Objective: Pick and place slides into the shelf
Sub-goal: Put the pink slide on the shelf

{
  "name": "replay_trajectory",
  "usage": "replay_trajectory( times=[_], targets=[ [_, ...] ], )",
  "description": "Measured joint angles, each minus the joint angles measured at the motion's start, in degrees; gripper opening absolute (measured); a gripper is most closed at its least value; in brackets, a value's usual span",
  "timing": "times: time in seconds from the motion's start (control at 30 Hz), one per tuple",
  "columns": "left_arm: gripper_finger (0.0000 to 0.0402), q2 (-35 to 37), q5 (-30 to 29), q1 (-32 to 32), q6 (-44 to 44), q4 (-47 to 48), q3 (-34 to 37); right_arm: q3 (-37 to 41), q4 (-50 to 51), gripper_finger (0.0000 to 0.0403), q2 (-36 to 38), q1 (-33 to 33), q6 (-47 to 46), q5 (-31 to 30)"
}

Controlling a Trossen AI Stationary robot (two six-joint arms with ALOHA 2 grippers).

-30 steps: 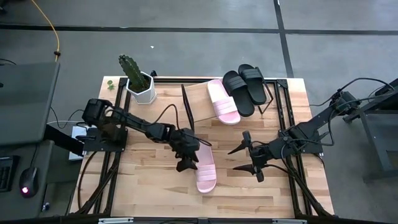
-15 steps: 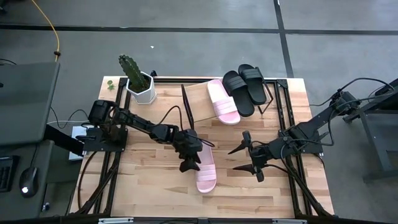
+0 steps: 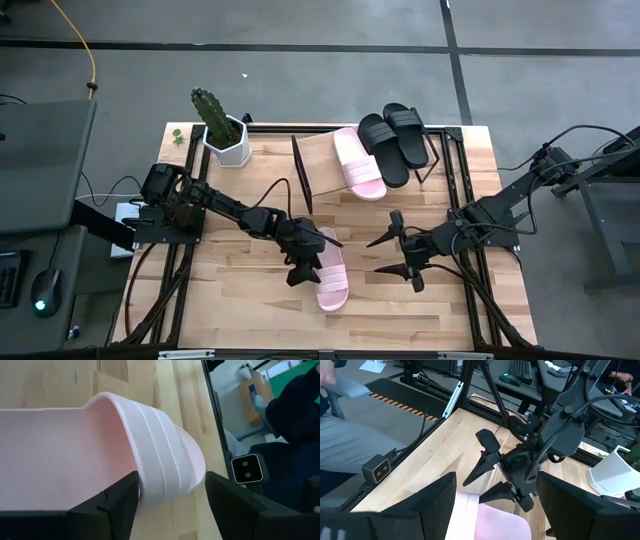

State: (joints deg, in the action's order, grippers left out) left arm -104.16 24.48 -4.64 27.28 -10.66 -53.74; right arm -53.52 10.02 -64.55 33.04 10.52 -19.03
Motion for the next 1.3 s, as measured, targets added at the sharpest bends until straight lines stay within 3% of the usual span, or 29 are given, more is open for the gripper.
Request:
replay_trajectory(
  times=[0.43, 0.63, 1.07, 1.3],
  targets=[
    [0.0216, -1.05, -1.08, 0.1, 0.38, 0.27, 0.11, 0.0, -0.44, 0.0266, 0.0, 0.0, 0.0, 0.04],
    [0.0216, -4.72, 0.74, 0.14, 2.01, -3.29, -0.02, 0.0, -0.4, 0.0266, 0.0, 0.0, 0.0, 0.07],
    [0.0216, -5.79, 1.65, 0.08, 3.24, -7.85, 0.0, 0.0, -0.43, 0.0266, 0.0, 0.0, 0.0, -0.02],
    [0.0165, -5.79, 1.65, 0.09, 3.26, -8.59, 0.0, 0.0, -0.42, 0.0266, 0.0, 0.0, 0.01, -0.04]
  ],
)
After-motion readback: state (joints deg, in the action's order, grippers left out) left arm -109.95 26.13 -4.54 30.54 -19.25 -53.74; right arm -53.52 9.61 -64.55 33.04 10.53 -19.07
